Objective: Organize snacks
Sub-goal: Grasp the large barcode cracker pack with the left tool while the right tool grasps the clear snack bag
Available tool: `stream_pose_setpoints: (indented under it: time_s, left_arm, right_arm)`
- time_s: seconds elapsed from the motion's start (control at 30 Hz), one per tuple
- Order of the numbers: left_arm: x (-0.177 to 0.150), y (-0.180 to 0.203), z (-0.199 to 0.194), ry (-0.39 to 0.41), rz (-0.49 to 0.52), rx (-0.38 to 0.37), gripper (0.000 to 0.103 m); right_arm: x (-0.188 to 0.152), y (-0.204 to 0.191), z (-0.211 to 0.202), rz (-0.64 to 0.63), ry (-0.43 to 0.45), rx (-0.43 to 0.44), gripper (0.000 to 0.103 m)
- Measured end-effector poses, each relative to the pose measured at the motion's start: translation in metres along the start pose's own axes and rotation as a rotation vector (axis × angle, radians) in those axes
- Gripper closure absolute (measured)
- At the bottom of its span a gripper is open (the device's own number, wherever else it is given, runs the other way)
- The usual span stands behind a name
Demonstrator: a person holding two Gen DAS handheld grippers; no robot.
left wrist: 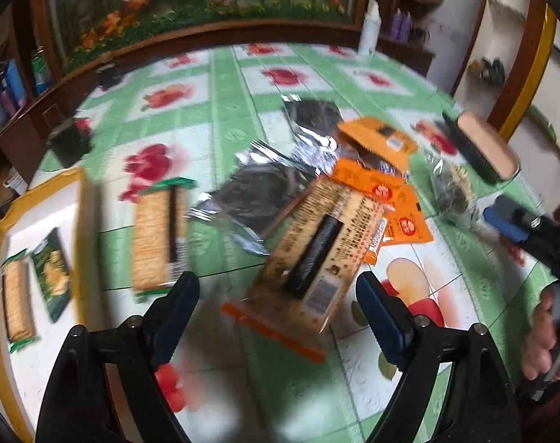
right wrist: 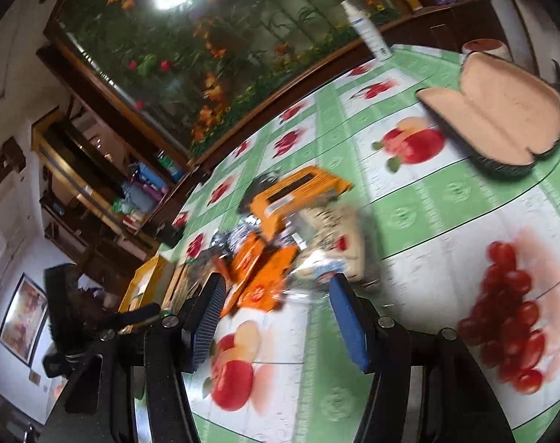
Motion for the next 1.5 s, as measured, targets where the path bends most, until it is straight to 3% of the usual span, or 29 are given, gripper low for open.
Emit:
stream_pose_setpoints:
  time_s: [0.2, 0.3, 0.37, 0.53, 0.6, 0.7, 0.87, 1.03, 1.2, 1.23, 1.27, 1.3, 1.5]
  left_arm:
    - [-0.001, 0.008, 0.035, -0.053, 0.057, 0.062, 0.017]
    - [0.001, 0.008, 0.039, -0.024, 0.021, 0.015, 0.019]
    - [0.002, 0.010, 0.036, 0.015, 0.034, 0.022, 0.034]
    - [-0.004, 0.013, 0.025, 0.106, 0.027, -0.004, 0.040]
    - [-0.003, 0.012, 0.018, 0.151, 0.011, -0.042, 0.043]
    - [-0.002, 0.010, 0.018, 0.158, -0.001, -0.063, 0.043]
    - [-0.001, 0.011, 0.020, 0.148, 0.001, -0.074, 0.043]
    - [-0.003, 0.009, 0.026, 0.113, -0.008, -0.073, 0.043]
    - [0.002, 0.014, 0.033, 0.075, -0.009, -0.062, 0.032]
    - [0.003, 0.014, 0.033, 0.082, -0.011, -0.062, 0.032]
    - [0.003, 0.014, 0.034, 0.093, -0.013, -0.049, 0.043]
    - [0.002, 0.013, 0.033, 0.101, -0.011, -0.032, 0.046]
    - [-0.008, 0.015, 0.019, 0.130, -0.060, -0.053, 0.050]
  right_arm:
    - [0.006, 0.017, -0.004, -0.008, -0.008, -0.060, 0.034]
    - [0.013, 0.017, 0.009, -0.053, -0.069, -0.143, 0.034]
    - [0.018, 0.019, 0.021, -0.055, -0.117, -0.175, 0.034]
    - [0.021, 0.021, 0.051, -0.067, -0.186, -0.254, 0.034]
    - [0.021, 0.019, 0.052, -0.096, -0.133, -0.289, 0.048]
    - [0.019, 0.014, 0.052, -0.125, -0.104, -0.251, 0.056]
    - [0.023, 0.004, 0.039, -0.173, -0.031, -0.216, 0.057]
    - [0.024, -0.008, 0.038, -0.201, -0.023, -0.178, 0.057]
    - [0.021, -0.018, 0.039, -0.254, -0.019, -0.173, 0.057]
    - [0.021, -0.020, 0.039, -0.257, -0.020, -0.165, 0.057]
    - [0.020, -0.020, 0.038, -0.259, -0.018, -0.156, 0.057]
    - [0.020, -0.021, 0.038, -0.261, -0.016, -0.149, 0.057]
    - [0.019, -0.030, 0.033, -0.291, 0.004, -0.116, 0.057]
Point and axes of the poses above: each gripper's, at about its wrist camera, not at the fingertips, and z roughly the way its jaws point, y to its right, x to its top, the point moved 6 cm from there along z, roughly the way its jaws point, and after that the axes turned 8 degrees about -x, right-handed, at the moved point
